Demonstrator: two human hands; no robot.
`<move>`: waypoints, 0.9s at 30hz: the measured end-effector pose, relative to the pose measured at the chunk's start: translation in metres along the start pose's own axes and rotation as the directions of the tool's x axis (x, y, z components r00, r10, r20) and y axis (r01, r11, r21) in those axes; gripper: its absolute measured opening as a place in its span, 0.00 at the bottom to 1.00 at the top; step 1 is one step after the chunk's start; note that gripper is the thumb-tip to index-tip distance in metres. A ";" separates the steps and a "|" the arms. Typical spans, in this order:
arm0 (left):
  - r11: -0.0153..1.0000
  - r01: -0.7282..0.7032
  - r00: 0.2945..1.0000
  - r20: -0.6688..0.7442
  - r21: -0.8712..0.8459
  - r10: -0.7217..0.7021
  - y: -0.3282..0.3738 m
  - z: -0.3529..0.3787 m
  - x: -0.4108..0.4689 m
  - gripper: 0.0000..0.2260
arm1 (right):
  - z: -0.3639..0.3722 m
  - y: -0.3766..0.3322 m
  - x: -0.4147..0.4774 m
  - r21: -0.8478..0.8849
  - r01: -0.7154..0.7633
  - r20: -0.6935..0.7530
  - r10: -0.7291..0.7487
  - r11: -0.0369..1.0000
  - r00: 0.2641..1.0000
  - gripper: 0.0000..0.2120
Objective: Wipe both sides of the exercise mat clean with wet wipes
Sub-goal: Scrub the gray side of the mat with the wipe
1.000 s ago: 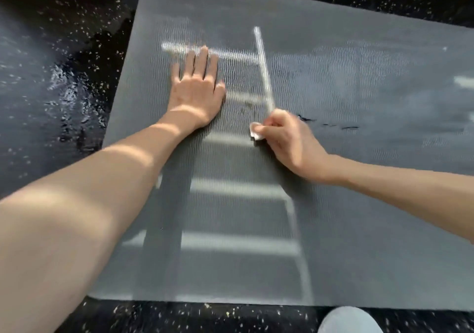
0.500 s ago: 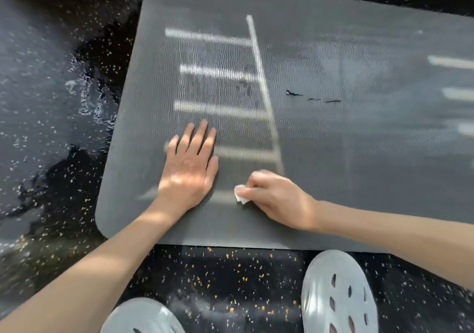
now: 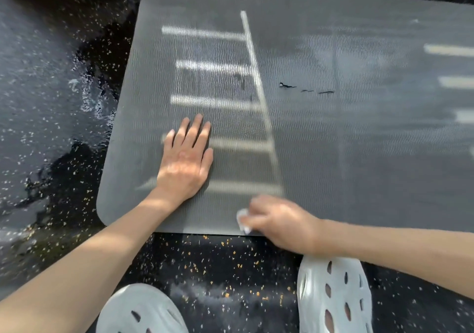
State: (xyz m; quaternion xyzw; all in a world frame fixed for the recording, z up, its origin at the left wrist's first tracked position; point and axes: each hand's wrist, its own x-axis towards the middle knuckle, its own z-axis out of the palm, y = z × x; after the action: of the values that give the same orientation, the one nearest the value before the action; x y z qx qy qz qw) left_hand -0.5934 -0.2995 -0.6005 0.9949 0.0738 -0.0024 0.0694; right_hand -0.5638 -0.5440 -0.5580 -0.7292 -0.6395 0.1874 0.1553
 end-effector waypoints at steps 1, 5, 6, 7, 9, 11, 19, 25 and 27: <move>1.000 0.000 1.000 -0.002 -0.002 0.000 0.000 0.000 0.000 0.25 | 0.002 -0.007 -0.007 -0.037 0.104 0.089 -0.101 0.994 0.991 0.11; 1.000 -0.005 1.000 -0.012 0.007 0.005 -0.001 -0.001 0.000 0.25 | -0.013 0.022 -0.001 0.096 -0.061 -0.109 0.072 0.994 0.992 0.05; 1.000 -0.002 1.000 -0.010 0.001 0.002 -0.001 -0.002 0.000 0.25 | -0.015 0.021 -0.002 0.097 -0.085 -0.112 0.096 0.992 0.989 0.05; 1.000 0.003 1.000 -0.007 -0.009 -0.003 0.000 -0.002 0.000 0.25 | -0.014 0.016 -0.007 0.109 -0.053 -0.070 0.060 0.993 0.996 0.06; 1.000 0.003 1.000 -0.011 -0.015 -0.003 0.000 -0.002 -0.001 0.26 | -0.009 0.001 -0.021 0.109 0.089 0.100 -0.100 0.990 0.990 0.10; 1.000 0.003 1.000 -0.019 -0.007 -0.003 -0.001 -0.001 0.000 0.25 | -0.015 0.007 -0.019 0.123 0.095 0.117 -0.110 0.988 0.987 0.13; 1.000 0.011 0.999 -0.042 -0.020 -0.012 -0.001 -0.001 0.001 0.25 | -0.023 0.015 -0.020 0.184 0.091 0.137 -0.117 0.979 0.984 0.07; 0.997 0.021 0.995 -0.100 -0.070 -0.028 0.003 -0.002 0.002 0.24 | -0.034 0.057 0.009 0.105 -0.180 -0.170 0.196 0.978 0.966 0.13; 0.996 0.026 0.991 -0.129 -0.088 -0.037 0.004 -0.003 0.005 0.23 | -0.029 0.041 -0.002 0.134 -0.028 -0.012 0.029 0.991 1.000 0.13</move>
State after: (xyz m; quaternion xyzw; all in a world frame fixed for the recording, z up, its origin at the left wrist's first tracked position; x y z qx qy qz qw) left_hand -0.5876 -0.3026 -0.5974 0.9877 0.0940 0.0646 0.1072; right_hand -0.5145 -0.5508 -0.5516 -0.7274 -0.6140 0.2273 0.2056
